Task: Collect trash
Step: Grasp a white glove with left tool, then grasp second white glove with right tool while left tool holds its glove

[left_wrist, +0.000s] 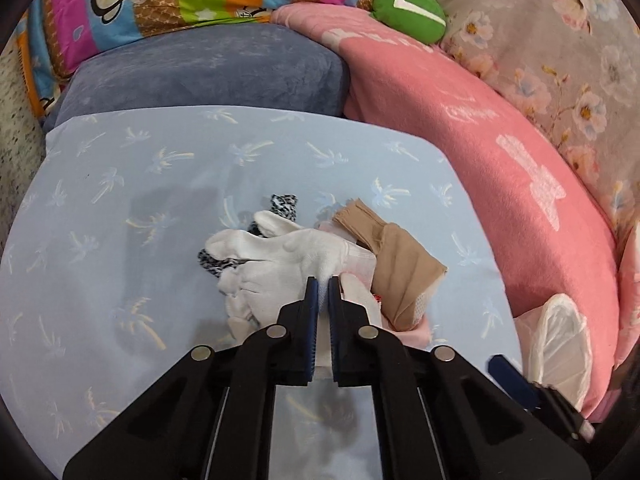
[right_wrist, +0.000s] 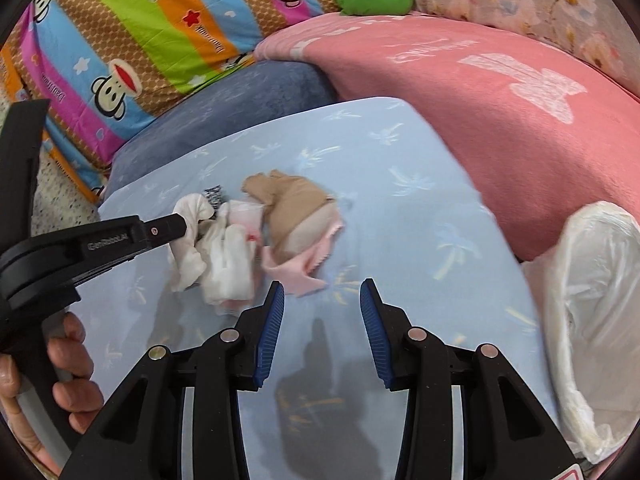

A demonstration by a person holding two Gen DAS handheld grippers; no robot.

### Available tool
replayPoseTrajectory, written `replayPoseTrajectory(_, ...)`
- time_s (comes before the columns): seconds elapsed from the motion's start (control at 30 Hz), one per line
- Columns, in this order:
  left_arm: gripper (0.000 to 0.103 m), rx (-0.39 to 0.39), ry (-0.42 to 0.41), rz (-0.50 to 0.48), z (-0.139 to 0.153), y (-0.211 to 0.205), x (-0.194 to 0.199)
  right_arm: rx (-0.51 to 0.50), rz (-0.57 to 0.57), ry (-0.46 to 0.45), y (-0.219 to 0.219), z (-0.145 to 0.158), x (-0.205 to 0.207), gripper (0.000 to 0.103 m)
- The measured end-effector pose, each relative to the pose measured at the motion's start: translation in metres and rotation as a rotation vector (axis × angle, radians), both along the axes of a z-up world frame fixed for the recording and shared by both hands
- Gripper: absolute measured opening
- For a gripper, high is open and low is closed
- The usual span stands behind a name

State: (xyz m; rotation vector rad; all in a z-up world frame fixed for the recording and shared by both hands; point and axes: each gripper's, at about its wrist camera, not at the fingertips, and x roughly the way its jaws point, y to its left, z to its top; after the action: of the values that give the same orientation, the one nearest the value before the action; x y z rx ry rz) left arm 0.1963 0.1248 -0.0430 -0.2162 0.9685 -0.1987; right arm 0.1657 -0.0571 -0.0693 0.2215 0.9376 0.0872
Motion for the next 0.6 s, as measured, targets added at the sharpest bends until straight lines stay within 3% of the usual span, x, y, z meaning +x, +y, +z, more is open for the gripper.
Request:
replayPoseTrajectory(0.33,0.005,0.038,-0.018,0.088,0.0,0.042,-0.009,0.035,0.072,0.04,0.047,-0.018,0.026,0.04)
replayPoseTrajectory(0.6,0.006,0.028,0.009,0.09,-0.014,0.053,-0.014,0.047,0.075,0.073,0.065,-0.035,0.04,0.039)
